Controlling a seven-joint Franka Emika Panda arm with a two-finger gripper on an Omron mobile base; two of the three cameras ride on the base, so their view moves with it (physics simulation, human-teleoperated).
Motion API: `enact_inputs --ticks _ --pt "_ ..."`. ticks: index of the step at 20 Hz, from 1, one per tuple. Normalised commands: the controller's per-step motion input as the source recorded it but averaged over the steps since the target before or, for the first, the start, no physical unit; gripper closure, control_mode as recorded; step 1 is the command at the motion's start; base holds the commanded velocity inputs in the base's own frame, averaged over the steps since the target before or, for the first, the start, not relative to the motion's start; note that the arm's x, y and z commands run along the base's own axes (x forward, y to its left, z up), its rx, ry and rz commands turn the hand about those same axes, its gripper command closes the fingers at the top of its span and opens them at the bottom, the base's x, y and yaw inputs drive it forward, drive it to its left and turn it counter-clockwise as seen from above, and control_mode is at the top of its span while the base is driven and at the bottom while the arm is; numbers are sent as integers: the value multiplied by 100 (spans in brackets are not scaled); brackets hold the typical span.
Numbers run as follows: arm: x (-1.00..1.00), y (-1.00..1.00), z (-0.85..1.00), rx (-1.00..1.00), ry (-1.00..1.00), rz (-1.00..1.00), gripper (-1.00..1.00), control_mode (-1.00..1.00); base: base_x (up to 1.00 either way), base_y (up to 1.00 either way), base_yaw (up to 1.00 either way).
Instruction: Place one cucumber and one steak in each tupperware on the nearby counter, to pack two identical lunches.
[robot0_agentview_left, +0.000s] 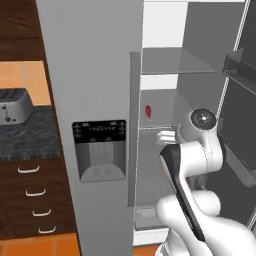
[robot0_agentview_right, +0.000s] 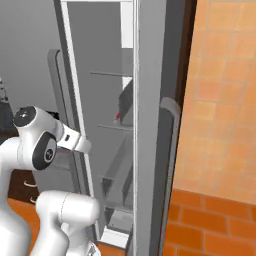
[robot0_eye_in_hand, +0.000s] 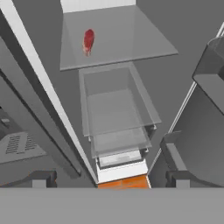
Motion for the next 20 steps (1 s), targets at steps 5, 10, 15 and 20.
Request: enact_inputs --ticks 5,10,15,20 --pt "0 0 0 0 0 0 -100 100 45 -34 1" --pt "0 0 0 0 0 0 -100 100 75 -13 0" --pt "0 0 0 0 0 0 -100 100 59 -19 4" --pt "51 -33 0 2 0 5 -100 -100 23 -5 1"
